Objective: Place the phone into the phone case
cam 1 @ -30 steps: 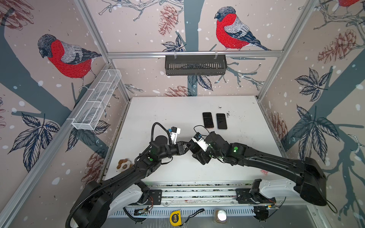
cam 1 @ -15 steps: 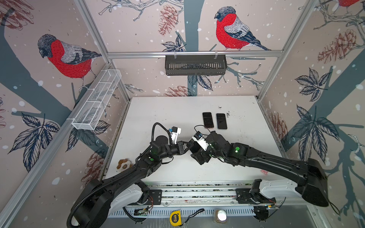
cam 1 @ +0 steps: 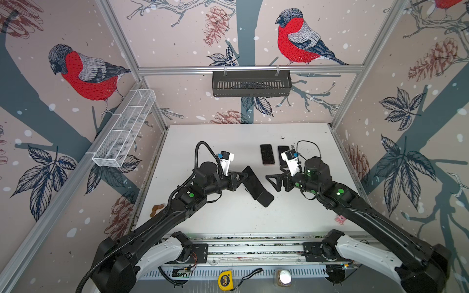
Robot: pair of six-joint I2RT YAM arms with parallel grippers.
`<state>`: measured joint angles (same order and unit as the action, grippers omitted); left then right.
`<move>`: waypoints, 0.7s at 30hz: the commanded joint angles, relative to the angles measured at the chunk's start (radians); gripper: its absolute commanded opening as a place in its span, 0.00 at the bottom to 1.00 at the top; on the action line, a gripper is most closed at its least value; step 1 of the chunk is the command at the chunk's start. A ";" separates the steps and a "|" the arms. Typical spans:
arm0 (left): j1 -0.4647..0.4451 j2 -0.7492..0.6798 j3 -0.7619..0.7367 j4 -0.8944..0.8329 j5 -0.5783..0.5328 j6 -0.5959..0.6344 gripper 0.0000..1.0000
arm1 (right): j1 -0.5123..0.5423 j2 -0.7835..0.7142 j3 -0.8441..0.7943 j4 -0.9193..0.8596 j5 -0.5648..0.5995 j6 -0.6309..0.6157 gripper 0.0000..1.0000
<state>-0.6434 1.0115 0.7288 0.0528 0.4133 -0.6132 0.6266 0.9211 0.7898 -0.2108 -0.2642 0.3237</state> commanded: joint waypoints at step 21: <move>-0.542 -0.039 0.183 -0.118 -0.823 0.906 0.00 | -0.257 0.172 -0.216 0.586 -0.702 0.788 0.86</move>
<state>-1.1408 0.9607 0.9203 -0.1379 -0.2836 0.1322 0.3599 1.0573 0.5831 0.2028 -0.8600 0.9295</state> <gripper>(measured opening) 0.110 0.880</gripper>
